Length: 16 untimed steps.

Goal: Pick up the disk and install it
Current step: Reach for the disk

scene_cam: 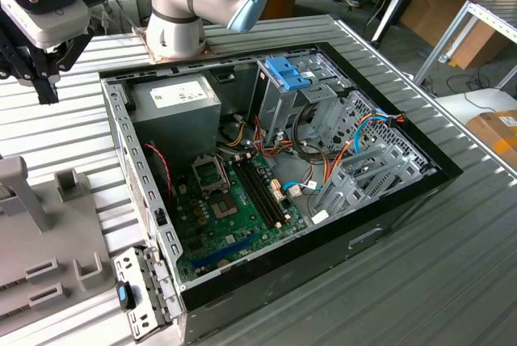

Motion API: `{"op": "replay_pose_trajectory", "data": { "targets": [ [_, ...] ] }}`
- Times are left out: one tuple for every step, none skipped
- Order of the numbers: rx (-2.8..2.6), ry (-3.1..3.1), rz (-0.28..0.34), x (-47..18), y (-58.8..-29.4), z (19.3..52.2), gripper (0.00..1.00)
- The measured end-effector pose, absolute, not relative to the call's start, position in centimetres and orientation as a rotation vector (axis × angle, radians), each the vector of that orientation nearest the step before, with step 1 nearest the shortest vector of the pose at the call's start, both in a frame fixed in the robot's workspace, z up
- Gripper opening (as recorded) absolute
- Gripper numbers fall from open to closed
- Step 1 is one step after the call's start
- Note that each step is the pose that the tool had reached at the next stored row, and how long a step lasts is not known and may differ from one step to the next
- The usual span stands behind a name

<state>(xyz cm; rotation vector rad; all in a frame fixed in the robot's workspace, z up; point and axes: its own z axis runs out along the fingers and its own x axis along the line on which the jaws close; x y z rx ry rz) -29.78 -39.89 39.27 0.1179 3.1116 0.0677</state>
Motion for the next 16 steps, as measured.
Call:
{"op": "replay_pose_trajectory", "data": {
  "targets": [
    [0.118, 3.112, 0.068, -29.8, -39.9, 39.3, 0.11],
    [0.118, 3.112, 0.068, -30.0, -39.9, 39.3, 0.11],
    [0.118, 3.111, 0.068, -30.3, -39.9, 39.3, 0.11],
    [0.118, 3.111, 0.068, -30.5, -39.9, 39.3, 0.11],
    [0.118, 3.111, 0.068, -30.6, -39.9, 39.3, 0.11],
    [0.118, 3.111, 0.068, -30.8, -39.9, 39.3, 0.11],
    [0.118, 3.111, 0.068, -30.9, -39.9, 39.3, 0.11],
    [0.118, 3.111, 0.068, -31.1, -39.9, 39.3, 0.11],
    [0.118, 3.111, 0.068, -31.2, -39.9, 39.3, 0.11],
    [0.118, 3.111, 0.068, -31.3, -39.9, 39.3, 0.11],
    [0.118, 3.110, 0.068, -31.5, -39.9, 39.3, 0.11],
    [0.118, 3.110, 0.068, -31.7, -39.9, 39.3, 0.11],
    [0.118, 3.110, 0.068, -31.9, -39.9, 39.3, 0.11],
    [0.118, 3.110, 0.068, -32.1, -39.9, 39.3, 0.11],
    [0.118, 3.110, 0.068, -32.1, -39.9, 39.3, 0.11],
    [0.118, 3.110, 0.068, -32.2, -39.9, 39.3, 0.11]
  ]
}}
